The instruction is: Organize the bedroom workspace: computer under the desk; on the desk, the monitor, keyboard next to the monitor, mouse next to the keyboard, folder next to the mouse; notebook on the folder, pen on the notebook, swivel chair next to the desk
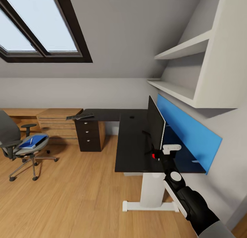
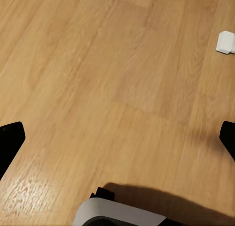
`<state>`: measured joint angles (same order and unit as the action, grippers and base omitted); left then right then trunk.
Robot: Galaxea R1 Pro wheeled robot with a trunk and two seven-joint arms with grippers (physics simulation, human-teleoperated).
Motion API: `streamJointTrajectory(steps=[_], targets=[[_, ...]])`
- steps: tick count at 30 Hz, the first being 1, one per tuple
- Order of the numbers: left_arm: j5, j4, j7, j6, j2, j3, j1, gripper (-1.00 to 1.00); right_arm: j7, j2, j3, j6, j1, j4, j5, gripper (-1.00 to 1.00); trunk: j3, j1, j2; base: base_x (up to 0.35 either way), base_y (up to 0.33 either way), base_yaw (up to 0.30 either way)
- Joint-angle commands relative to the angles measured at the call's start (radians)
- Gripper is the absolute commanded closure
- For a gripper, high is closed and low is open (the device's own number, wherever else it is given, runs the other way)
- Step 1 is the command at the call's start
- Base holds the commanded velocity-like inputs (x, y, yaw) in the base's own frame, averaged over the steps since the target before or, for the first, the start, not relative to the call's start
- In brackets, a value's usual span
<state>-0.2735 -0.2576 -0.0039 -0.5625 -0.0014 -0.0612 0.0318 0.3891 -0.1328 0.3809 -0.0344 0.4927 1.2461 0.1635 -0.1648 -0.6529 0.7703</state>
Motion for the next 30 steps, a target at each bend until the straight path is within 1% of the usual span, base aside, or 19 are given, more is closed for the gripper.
streamJointTrajectory(steps=[1, 6, 14, 20, 30], targets=[[0.003, -0.002, 0.0, 0.0, -0.001, -0.005, 0.0, -1.0, 0.008, -0.002, 0.004, -0.001, 0.001, 0.001, 0.005, -1.0, -0.001, 0.0, 0.001, 0.141, 0.0, 0.0], [0.003, -0.002, -0.001, 0.0, 0.0, -0.005, 0.0, -1.0, 0.006, -0.003, 0.004, 0.006, 0.001, -0.002, 0.007, -1.0, -0.001, 0.0, 0.001, 0.223, 0.0, 0.0], [0.002, -0.002, 0.0, 0.0, 0.0, -0.006, 0.0, -1.0, 0.005, -0.003, 0.004, 0.007, 0.001, -0.002, 0.007, -1.0, -0.001, 0.0, 0.001, 0.071, 0.0, 0.0], [0.002, -0.002, 0.0, 0.0, 0.0, -0.006, 0.0, -1.0, 0.006, -0.004, 0.004, 0.008, 0.001, -0.002, 0.007, -1.0, -0.001, 0.0, 0.001, 0.178, -0.018, 0.0], [0.002, -0.002, 0.0, 0.0, 0.0, -0.006, 0.0, -1.0, 0.006, -0.004, 0.004, 0.008, 0.001, -0.002, 0.007, -1.0, -0.001, 0.0, 0.001, 0.037, -0.007, 0.0]])
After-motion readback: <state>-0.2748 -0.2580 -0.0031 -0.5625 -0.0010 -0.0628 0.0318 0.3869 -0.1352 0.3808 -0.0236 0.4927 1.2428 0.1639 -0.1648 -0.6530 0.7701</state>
